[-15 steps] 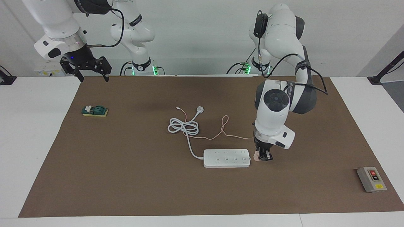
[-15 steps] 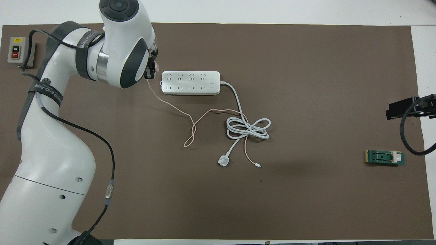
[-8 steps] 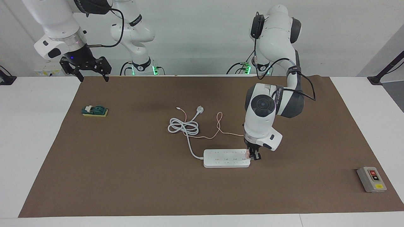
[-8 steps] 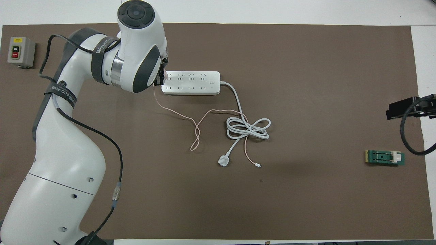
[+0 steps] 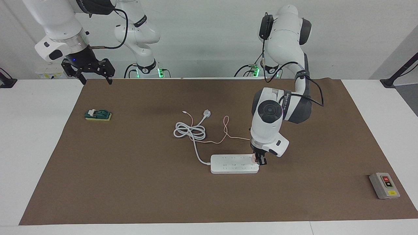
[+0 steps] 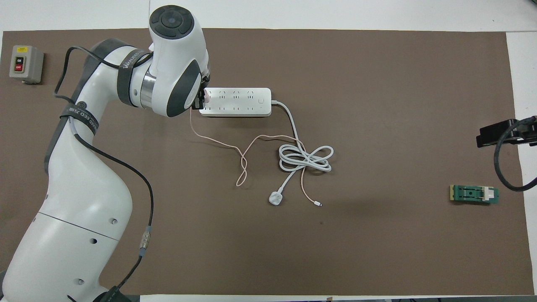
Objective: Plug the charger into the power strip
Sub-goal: 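Push the pink plug into the end socket with the left gripper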
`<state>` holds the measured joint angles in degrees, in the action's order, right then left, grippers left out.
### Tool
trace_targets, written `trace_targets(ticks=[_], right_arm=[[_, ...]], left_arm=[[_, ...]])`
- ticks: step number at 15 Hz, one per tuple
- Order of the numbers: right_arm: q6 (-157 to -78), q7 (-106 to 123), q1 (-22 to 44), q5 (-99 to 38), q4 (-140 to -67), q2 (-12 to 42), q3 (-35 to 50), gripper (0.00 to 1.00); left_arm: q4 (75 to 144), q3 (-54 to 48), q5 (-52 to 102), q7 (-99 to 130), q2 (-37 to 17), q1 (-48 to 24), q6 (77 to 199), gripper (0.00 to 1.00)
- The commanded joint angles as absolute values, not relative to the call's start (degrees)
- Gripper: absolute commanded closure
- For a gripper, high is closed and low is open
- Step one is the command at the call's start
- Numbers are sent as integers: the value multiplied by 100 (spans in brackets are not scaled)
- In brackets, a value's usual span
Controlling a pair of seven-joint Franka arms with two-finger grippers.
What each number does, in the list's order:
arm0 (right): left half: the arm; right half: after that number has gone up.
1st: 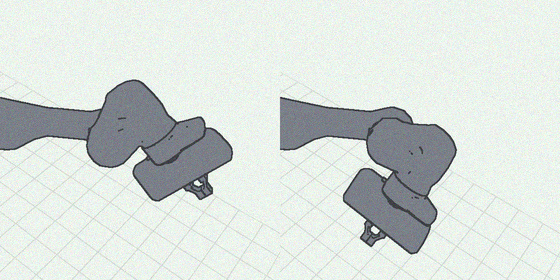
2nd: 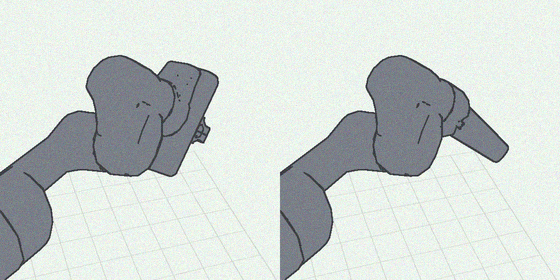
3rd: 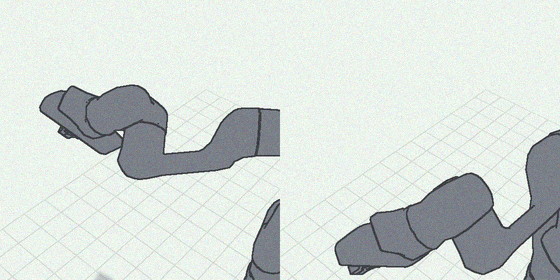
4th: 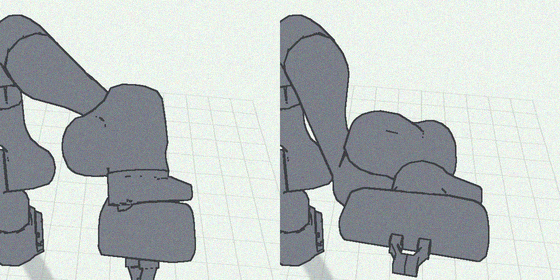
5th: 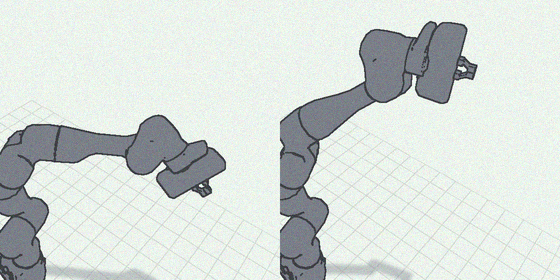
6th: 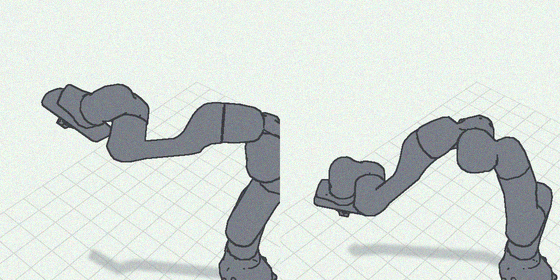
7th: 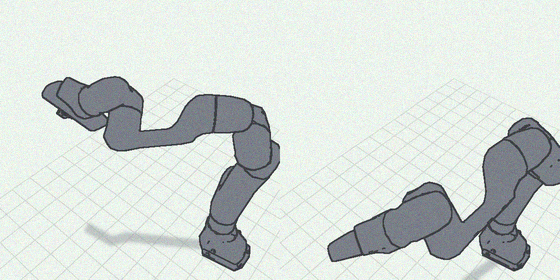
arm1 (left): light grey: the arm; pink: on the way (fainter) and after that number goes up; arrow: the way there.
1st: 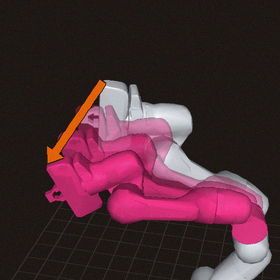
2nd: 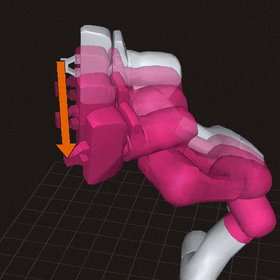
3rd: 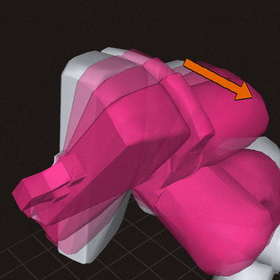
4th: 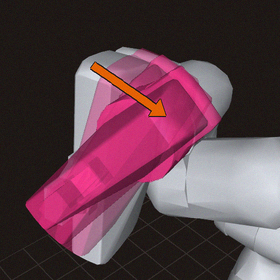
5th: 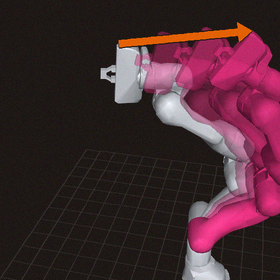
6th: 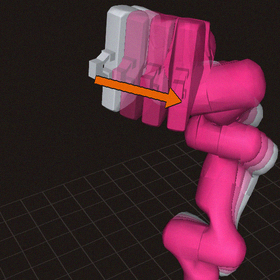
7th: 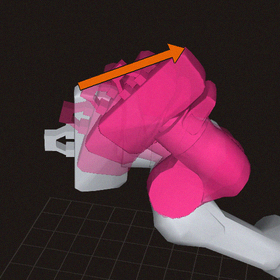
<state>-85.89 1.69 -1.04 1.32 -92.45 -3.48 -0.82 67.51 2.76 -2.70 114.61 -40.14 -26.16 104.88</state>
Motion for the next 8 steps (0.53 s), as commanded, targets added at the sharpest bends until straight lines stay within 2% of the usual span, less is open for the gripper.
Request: trace_targets(ticks=[1,8], right_arm=[[-8604,281,-193,229,-9343,-457,-26,0],[-8604,281,-193,220,-9352,-457,-26,0]], left_arm=[[7224,299,-88,11259,-3692,-2637,10582,100],[7251,299,184,10961,-3674,-2619,10608,100]])
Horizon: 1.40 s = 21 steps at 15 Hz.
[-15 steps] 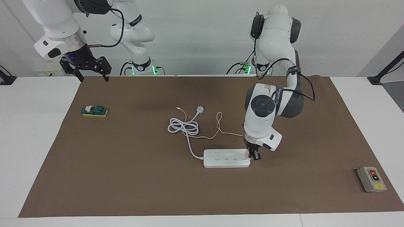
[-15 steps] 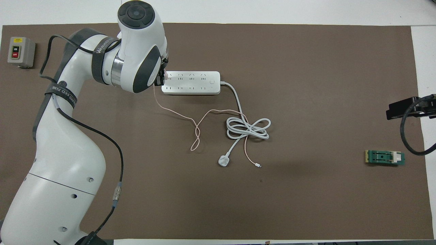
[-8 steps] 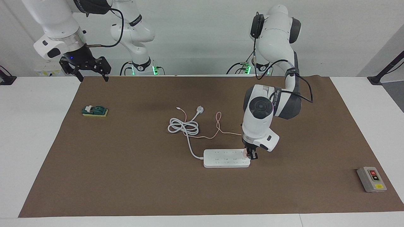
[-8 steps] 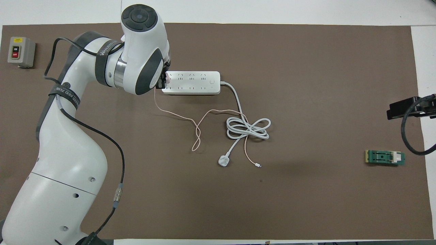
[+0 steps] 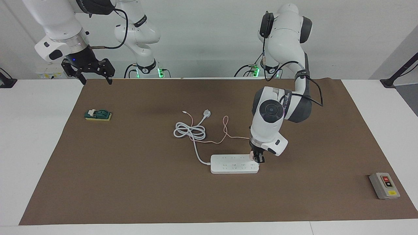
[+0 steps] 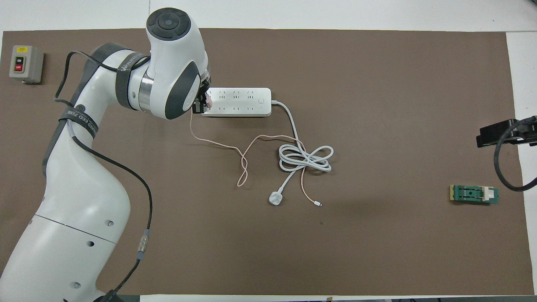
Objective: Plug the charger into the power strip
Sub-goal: 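Push the pink plug into the end socket with the left gripper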
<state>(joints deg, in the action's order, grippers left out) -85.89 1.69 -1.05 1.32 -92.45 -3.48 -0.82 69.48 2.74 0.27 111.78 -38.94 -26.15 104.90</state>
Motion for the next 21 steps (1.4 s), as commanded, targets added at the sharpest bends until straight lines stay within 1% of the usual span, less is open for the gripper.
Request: trace_targets(ticks=[1,4,12,21], right_arm=[[-8604,281,-193,220,-9352,-457,-18,0],[-8604,281,-193,220,-9352,-457,-26,0],[-8604,281,-193,228,-9352,-457,-26,0],[-8596,281,-193,220,-9360,-457,-26,0]], left_arm=[[7251,299,185,10934,-3674,-2628,10635,100],[7286,299,193,10934,-3674,-2628,10696,100],[7734,308,185,10767,-3498,-2602,10925,100],[8023,308,176,10767,-3410,-2680,11144,100]])
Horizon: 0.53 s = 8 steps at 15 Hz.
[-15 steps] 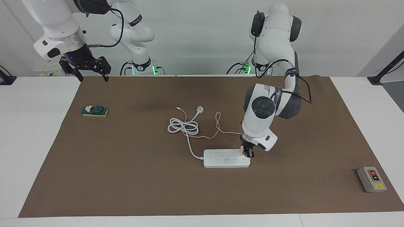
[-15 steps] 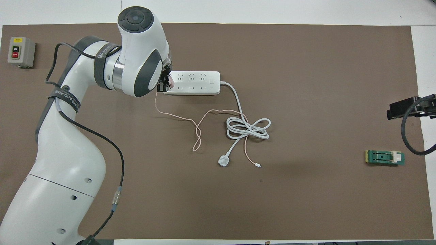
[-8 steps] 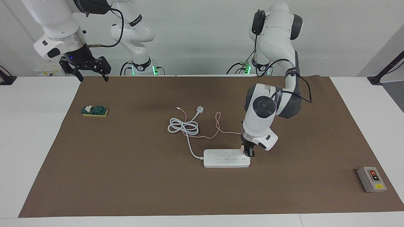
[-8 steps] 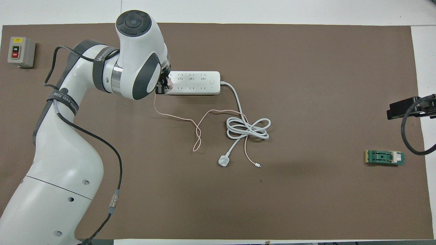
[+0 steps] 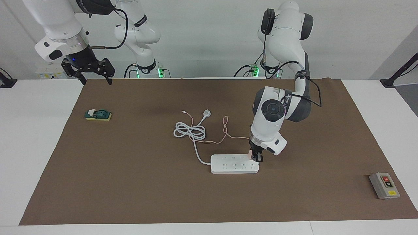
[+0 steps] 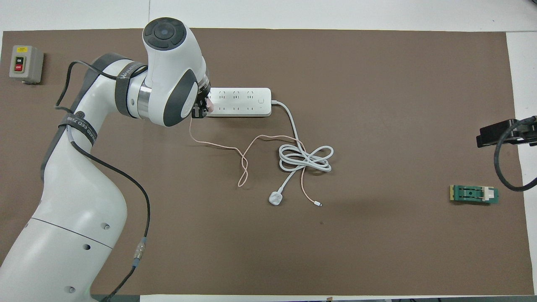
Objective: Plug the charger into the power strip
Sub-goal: 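Push the pink plug into the end socket with the left gripper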
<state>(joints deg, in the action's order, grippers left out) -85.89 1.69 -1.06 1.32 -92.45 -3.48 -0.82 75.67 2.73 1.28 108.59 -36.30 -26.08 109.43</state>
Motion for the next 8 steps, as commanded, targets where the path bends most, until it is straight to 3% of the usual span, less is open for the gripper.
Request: trace_targets(ticks=[1,8], right_arm=[[-8596,281,-193,220,-9360,-457,-18,0],[-8587,281,-193,228,-9352,-457,-26,0]], left_arm=[[8233,308,150,10767,-3332,-2724,11362,100],[8894,343,-35,10828,-3129,-3023,11829,100]])
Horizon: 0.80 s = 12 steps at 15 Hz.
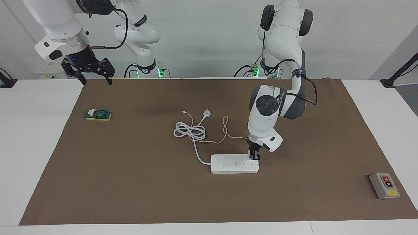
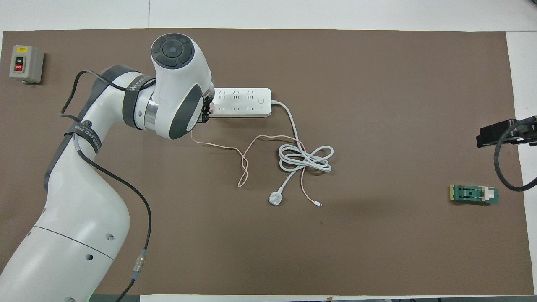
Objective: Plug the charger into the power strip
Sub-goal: 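Push the pink plug into the end socket with the left gripper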
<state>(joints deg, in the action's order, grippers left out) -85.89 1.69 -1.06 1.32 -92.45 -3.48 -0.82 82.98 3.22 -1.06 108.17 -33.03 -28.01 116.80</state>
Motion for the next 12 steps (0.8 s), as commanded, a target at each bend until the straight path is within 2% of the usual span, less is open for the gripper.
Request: trace_targets(ticks=[1,12], right_arm=[[-8587,281,-193,220,-9352,-457,-26,0],[-8604,264,-193,220,-9352,-457,-18,0]], left_arm=[[8973,343,-35,10828,-3112,-3041,11952,100],[9422,325,-79,10688,-3006,-2892,12533,100]])
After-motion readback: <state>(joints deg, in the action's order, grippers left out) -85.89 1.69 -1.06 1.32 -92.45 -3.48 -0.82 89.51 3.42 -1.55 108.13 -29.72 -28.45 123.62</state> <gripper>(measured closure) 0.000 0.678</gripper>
